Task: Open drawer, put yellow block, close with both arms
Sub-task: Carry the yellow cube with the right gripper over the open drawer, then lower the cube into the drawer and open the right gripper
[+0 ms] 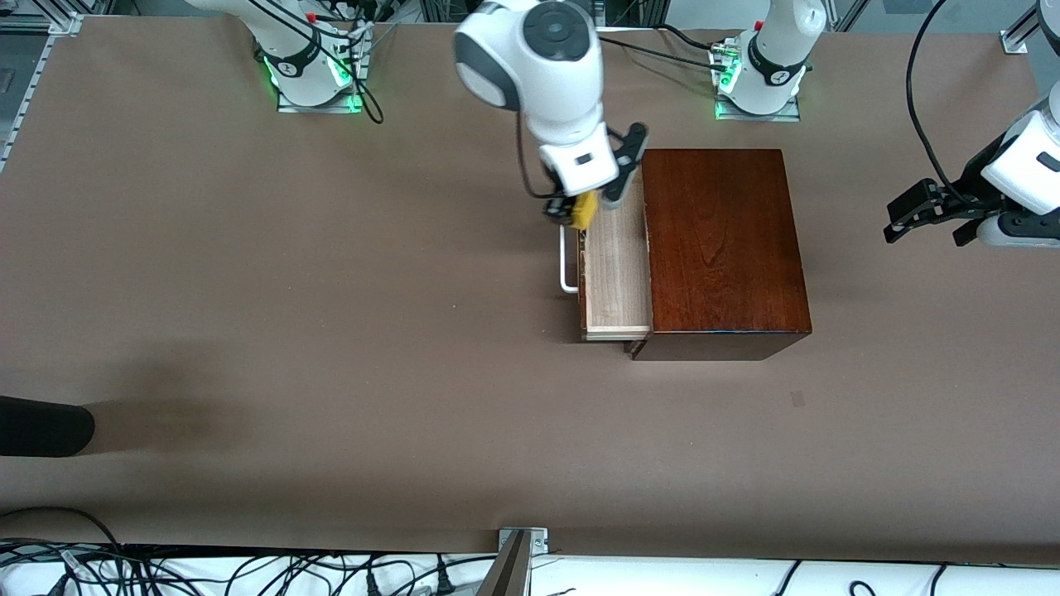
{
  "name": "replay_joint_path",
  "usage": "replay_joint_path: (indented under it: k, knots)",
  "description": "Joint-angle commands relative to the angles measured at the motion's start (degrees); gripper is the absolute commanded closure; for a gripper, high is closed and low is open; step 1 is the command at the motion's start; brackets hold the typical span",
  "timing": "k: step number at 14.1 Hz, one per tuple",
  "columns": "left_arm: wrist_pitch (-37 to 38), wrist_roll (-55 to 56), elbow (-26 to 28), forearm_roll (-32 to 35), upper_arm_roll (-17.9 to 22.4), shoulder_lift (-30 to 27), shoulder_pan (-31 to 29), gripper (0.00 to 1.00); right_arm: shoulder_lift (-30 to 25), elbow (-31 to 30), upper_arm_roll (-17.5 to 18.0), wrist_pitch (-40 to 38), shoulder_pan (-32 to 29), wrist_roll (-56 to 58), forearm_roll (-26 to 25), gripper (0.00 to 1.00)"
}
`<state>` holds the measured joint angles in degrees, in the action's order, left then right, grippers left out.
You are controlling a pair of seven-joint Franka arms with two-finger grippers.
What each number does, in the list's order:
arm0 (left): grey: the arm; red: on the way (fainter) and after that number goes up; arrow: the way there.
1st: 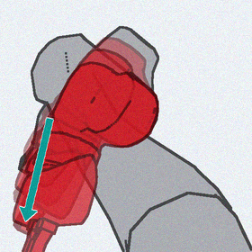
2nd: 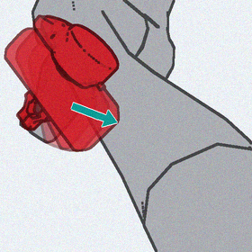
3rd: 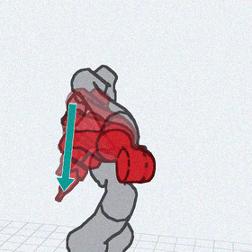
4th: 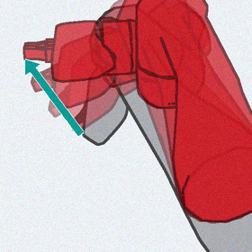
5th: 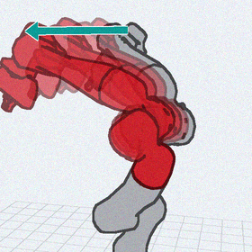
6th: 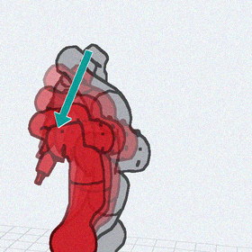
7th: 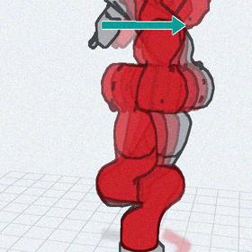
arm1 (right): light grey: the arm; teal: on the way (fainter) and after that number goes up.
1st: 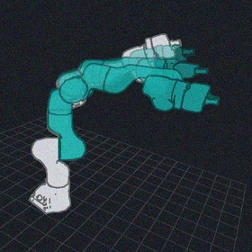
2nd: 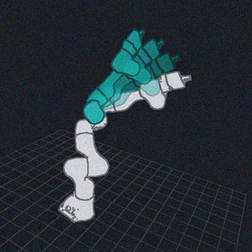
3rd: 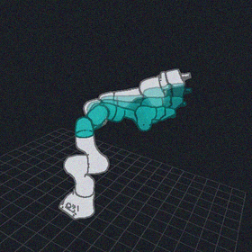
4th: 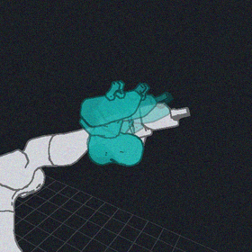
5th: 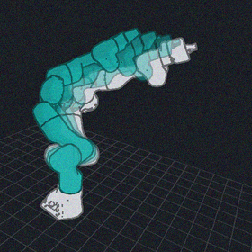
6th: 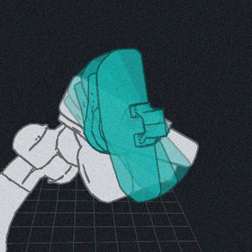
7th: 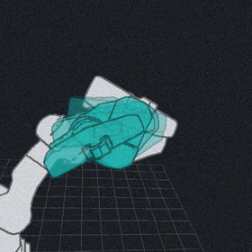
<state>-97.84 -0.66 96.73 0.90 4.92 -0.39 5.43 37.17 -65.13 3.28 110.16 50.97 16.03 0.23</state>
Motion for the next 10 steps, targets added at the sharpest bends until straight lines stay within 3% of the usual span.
replay_joint_path:
  k: [1,6,10]
  knots:
    - [1.0,-1.6,-0.1,1.6,0.2,-0.9,0.5,0.0,4.4,4.2,-1.3,3.1,4.4,1.1,-3.9,1.0]
    - [0.9,-3.4,0.7,1.8,2.8,-0.7,-1.4,0.0,8.2,4.3,-1.0,4.9,6.7,4.1,-10.4,1.0]
    - [0.5,-2.8,0.7,1.7,2.9,0.0,-1.9,0.0,9.7,4.3,-1.3,6.9,6.6,8.2,-10.9,1.0]
